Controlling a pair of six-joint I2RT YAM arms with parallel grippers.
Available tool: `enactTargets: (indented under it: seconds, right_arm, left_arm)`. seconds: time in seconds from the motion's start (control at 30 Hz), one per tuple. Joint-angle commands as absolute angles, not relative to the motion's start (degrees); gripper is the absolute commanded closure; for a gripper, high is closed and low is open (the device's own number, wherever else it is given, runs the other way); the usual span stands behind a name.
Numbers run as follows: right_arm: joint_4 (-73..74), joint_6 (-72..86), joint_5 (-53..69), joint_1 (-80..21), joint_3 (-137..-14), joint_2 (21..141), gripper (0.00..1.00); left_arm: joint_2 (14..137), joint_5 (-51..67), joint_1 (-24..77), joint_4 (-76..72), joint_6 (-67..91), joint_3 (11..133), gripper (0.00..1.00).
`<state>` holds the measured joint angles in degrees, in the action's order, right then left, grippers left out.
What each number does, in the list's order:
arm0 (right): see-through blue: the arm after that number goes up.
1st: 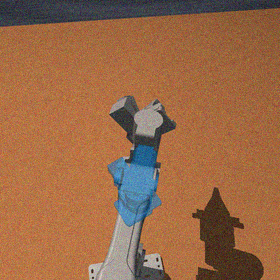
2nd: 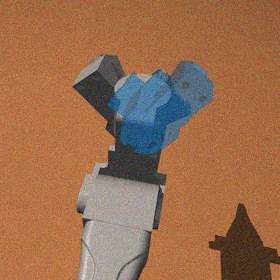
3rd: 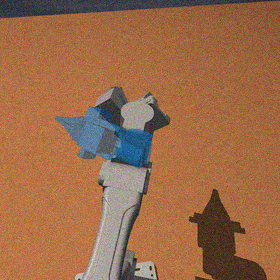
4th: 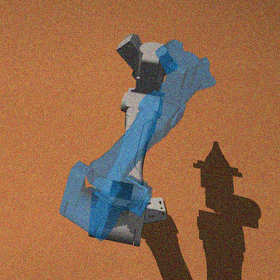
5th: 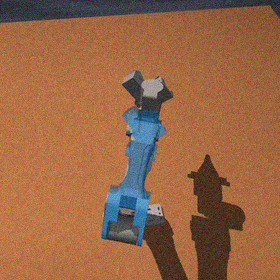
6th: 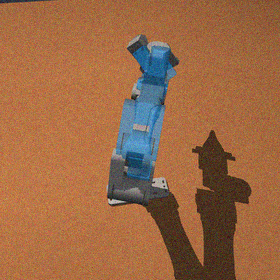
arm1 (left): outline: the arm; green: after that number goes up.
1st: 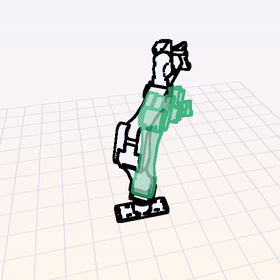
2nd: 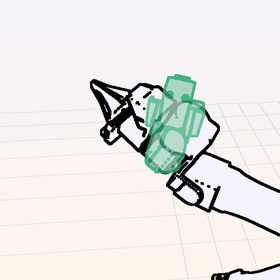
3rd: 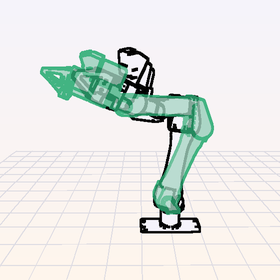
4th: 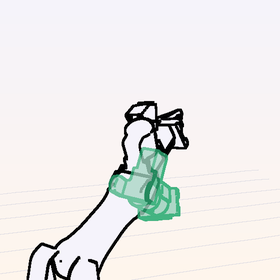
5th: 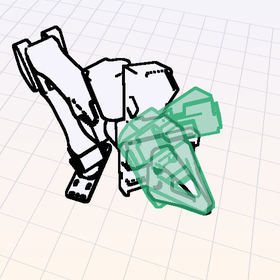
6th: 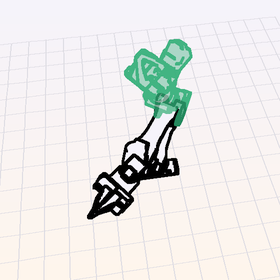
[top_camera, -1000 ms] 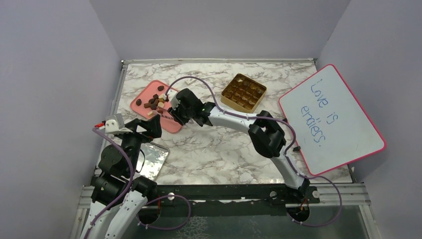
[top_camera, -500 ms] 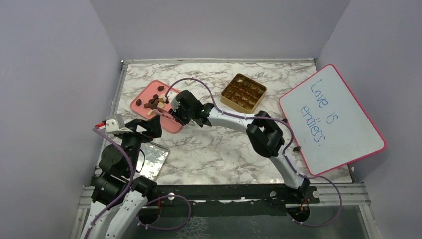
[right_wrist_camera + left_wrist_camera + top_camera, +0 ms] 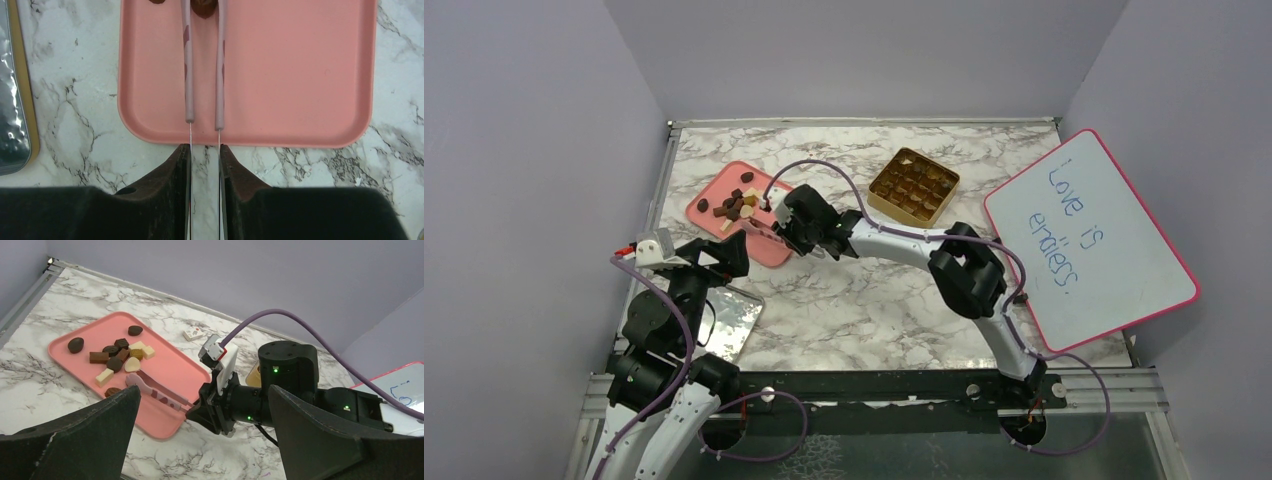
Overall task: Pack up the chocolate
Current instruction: Pick up the fake chocolate from the plate.
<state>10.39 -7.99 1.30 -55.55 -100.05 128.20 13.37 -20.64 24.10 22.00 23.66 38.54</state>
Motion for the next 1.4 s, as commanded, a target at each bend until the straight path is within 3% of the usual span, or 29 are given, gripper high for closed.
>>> enactTargets:
  seconds: [0.0, 0.7, 1.37]
  right_arm:
    - [8.15, -7.73, -1.64, -56.00, -97.36, 123.10, 0.73]
    - [12.67, -1.84, -6.83, -54.56, -87.21, 110.65, 0.75]
    - [21.08, 2.80, -9.30, -35.47, -78.63, 95.71, 0.75]
  left_arm:
    - [13.62, -21.61, 23.91, 20.86, 23.08, 38.17, 0.01]
    - [13.86, -20.63, 23.92, 20.75, 22.94, 37.71, 0.01]
    - [19.42, -16.59, 23.91, 20.14, 21.56, 37.32, 0.01]
